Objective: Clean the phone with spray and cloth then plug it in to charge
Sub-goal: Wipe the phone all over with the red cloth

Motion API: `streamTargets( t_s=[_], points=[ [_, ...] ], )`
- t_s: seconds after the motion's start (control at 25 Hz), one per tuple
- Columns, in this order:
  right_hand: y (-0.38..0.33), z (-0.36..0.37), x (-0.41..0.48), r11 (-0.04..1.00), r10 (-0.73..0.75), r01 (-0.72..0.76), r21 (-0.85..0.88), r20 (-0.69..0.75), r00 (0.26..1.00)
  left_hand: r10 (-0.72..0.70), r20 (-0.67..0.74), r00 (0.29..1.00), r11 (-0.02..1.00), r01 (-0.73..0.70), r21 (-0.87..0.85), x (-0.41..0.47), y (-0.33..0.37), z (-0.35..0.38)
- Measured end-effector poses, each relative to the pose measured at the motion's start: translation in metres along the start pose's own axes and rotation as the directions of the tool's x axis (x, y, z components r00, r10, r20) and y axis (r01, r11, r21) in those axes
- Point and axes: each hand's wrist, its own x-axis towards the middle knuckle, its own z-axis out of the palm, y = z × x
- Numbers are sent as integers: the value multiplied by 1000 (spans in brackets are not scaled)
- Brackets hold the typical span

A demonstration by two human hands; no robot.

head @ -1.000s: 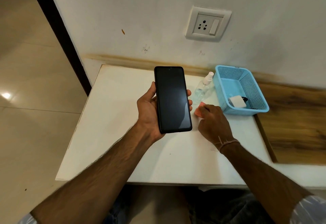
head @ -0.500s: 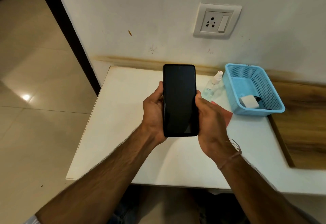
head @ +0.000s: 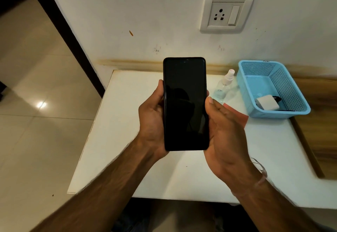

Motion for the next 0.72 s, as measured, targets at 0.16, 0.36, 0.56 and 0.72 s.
streamTargets(
  t_s=[0.16, 0.36, 0.56, 0.72],
  points=[
    [-11, -2, -5, 1000, 7, -7, -6, 12, 1000, 49, -70, 996, 997, -45, 58, -5, -2, 9],
    [-10, -11, -8, 996, 34, -37, 78, 37, 999, 108, -90, 990, 991, -100, 89, -10, -1, 14],
    [-10, -13, -7, 1000, 22, -22, 18, 35, 999, 159, -81, 984, 980, -147, 138, -12, -3, 16],
    [-9, -15, -5, 999, 26, -25, -22, 25, 999, 199, -105, 974, 970, -181, 159, -11, -3, 16]
  ],
)
